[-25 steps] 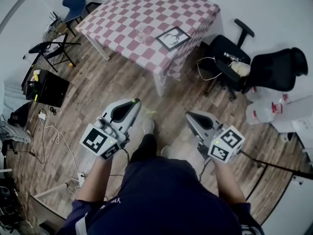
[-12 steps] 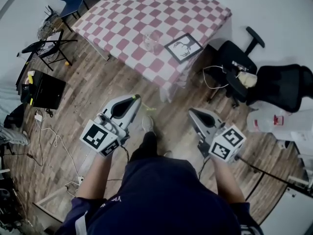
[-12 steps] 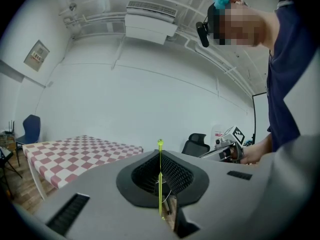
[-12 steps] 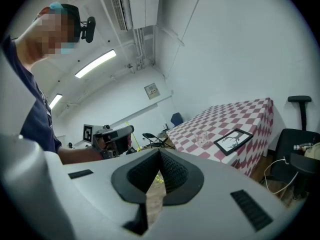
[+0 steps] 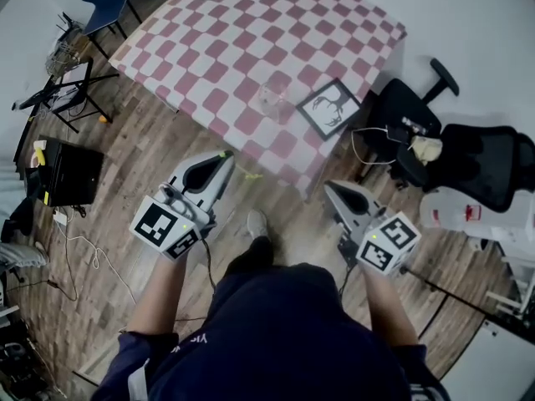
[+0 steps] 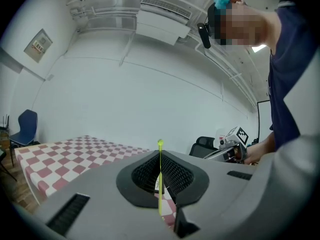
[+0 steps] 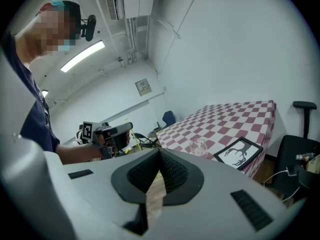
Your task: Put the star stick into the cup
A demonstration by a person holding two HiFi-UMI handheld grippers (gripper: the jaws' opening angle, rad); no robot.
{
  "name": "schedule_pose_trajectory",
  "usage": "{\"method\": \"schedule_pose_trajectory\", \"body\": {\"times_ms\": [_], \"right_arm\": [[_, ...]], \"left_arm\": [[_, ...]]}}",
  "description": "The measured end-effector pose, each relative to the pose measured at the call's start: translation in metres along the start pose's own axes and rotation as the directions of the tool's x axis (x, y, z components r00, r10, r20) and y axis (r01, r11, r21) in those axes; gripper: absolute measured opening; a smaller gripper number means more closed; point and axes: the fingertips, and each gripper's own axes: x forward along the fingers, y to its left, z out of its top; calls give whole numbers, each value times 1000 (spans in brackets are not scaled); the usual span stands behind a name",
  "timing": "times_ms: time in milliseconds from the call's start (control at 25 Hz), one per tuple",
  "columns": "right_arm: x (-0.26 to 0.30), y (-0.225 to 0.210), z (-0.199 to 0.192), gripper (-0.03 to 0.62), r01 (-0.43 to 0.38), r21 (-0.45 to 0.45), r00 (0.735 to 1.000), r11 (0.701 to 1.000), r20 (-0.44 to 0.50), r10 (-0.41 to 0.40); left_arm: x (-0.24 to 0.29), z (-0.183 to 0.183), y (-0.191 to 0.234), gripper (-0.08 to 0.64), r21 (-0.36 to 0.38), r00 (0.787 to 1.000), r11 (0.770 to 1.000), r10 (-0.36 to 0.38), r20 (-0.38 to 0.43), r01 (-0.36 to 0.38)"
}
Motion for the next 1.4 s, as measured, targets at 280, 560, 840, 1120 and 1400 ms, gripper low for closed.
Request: {"method": "schedule_pose_trajectory", "body": {"times_ms": [280,560,840,1120,1400], "right_arm": [[37,-17,10,15,24,14,999,1000,-34,-23],[56,-35,20,15,8,-2,999,1000,-46,-8],[63,-71,36,15,-40,-25,998,999,-54,39],[70,-117,50,15,-116,-22,990,993,-79,114],[70,-166,57,15,-132,8,986,991,-103,132]], "left_arm": [[21,2,46,32,-21,1000,1000,-17,-1,17],[42,1,70,32,-27,1000,1000,-1,-10,1],[80,10,89,32,-53,999,997,50,5,-49],[126,26,116,32,-12,991,991,132,1,-132],[185,21,141,32,30,989,990,140,-54,-138]]}}
